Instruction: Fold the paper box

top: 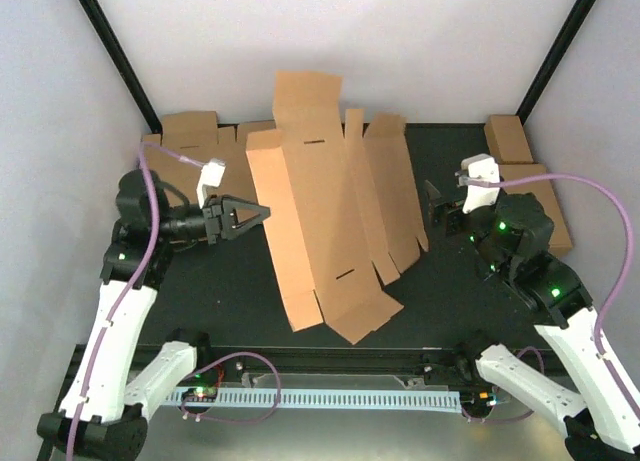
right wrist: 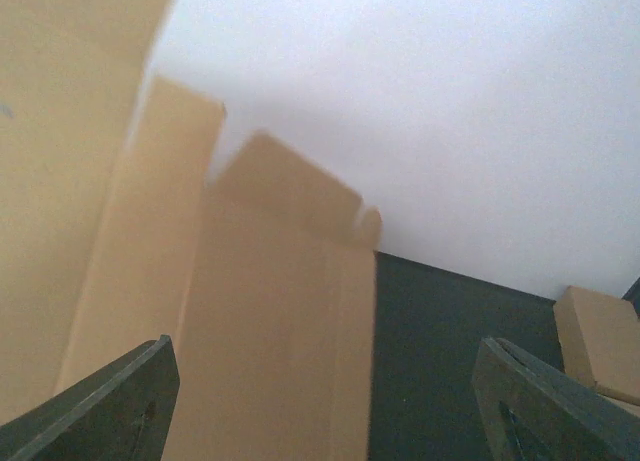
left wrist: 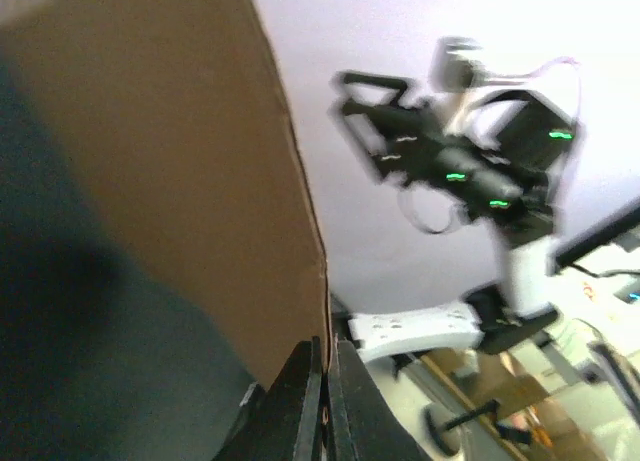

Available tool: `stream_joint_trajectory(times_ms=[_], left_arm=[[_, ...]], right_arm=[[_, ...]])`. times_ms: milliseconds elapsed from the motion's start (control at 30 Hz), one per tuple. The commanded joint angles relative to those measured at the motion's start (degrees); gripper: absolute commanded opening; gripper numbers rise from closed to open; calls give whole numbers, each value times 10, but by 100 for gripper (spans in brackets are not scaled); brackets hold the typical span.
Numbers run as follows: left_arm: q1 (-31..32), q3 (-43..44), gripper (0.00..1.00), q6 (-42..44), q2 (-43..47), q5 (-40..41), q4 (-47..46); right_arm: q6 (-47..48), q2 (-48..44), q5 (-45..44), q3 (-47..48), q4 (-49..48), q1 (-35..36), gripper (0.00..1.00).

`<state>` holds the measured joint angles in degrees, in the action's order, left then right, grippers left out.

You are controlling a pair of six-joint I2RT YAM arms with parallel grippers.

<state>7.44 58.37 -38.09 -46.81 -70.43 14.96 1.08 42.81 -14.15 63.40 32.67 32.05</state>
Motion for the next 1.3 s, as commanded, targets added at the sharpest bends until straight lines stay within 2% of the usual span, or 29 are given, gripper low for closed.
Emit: stream_joint_trajectory(times_ms=[0, 67, 133, 200, 333, 500, 700, 833, 933, 1000, 1133, 1267], left_arm=[[-12, 64, 2, 203, -56, 94, 328], [-13, 97, 2, 269, -96, 306, 450], [-12, 118, 2, 286, -134, 527, 511], [-13, 136, 1, 292, -172, 593, 529], [2, 186, 2, 319, -257, 624, 537], [63, 285, 3, 348, -376, 653, 578], [133, 335, 5, 353, -444, 739, 596], [168, 345, 5, 371, -467, 789, 583], [197, 372, 6, 387, -486, 830, 577], [210, 397, 7, 396, -500, 852, 580], [222, 450, 10, 411, -529, 865, 583], [225, 519, 11, 428, -567, 854, 591]], right_arm=[[-7, 12, -15, 30, 51, -2, 84], [-24, 34, 9, 35, 75, -2, 84], [-41, 58, 46, 31, 89, -2, 84], [-59, 71, 95, 15, 87, -2, 84], [-80, 100, 186, -29, 72, -2, 84], [-115, 143, 206, -80, 58, -15, 85], [-166, 205, 336, -121, -7, -134, 85], [-241, 249, 264, -128, -40, -213, 86], [-291, 262, 300, -175, -107, -270, 87], [-309, 266, 289, -199, -131, -282, 87], [-320, 255, 198, -236, -143, -285, 90], [-315, 259, 204, -270, -164, -291, 90]])
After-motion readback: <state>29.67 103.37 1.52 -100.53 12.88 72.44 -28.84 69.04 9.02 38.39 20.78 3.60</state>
